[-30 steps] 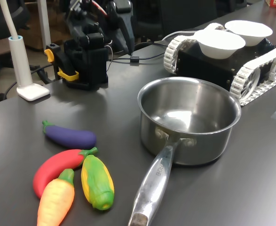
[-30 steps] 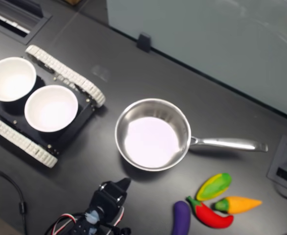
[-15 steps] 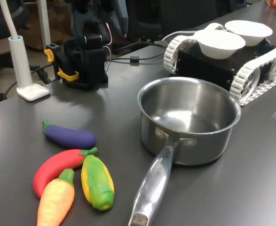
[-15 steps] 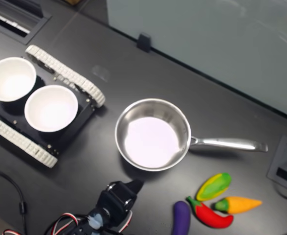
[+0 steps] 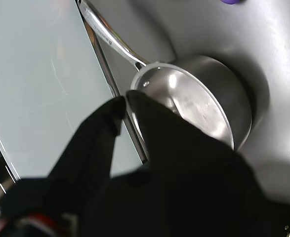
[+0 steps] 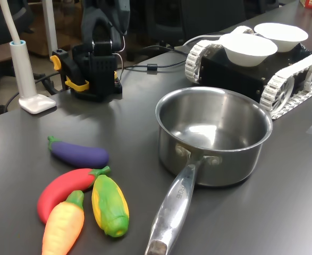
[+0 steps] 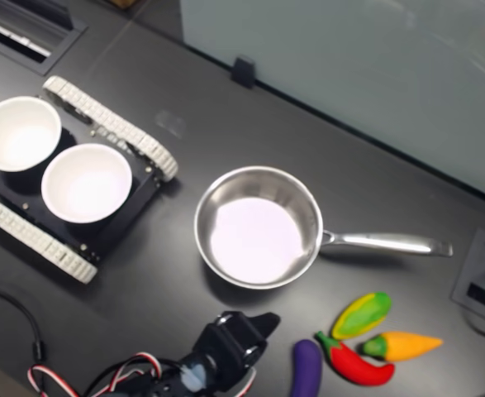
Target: Pick up the chilli and place them in the pan
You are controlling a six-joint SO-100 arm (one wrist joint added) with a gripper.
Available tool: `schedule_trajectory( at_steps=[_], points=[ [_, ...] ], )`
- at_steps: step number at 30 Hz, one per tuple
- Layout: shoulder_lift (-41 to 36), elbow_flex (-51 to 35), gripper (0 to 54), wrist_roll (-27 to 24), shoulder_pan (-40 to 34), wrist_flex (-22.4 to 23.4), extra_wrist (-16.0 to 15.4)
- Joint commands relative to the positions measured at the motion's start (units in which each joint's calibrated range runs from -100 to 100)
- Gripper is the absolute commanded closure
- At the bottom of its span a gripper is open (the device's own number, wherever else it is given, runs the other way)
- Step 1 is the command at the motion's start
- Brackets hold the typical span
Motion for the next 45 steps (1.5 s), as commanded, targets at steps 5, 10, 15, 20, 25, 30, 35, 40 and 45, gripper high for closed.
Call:
schedule_trajectory(
  at_steps=[5, 10, 15, 20, 25, 30, 35, 40, 45],
  points=[
    [7.69, -9.05, 53.6, 1.71, 8.53, -2.14, -2.12],
    [10.98, -10.14, 53.6, 2.59, 13.57, -3.93, -3.46],
    [13.51, -10.23, 52.9, 3.66, 19.08, -6.06, -4.97],
    [17.14, -10.87, 51.7, 4.98, 25.73, -8.19, -7.58],
    [20.52, -11.05, 51.6, 5.86, 28.82, -10.24, -8.00],
    [23.89, -11.96, 50.8, 6.84, 31.35, -11.43, -8.42],
    [27.18, -12.14, 48.3, 7.57, 33.53, -13.65, -8.92],
    [31.40, -13.78, 45.9, 8.40, 35.59, -14.67, -9.01],
    [34.69, -14.05, 42.9, 9.87, 37.20, -15.87, -9.85]
  ],
)
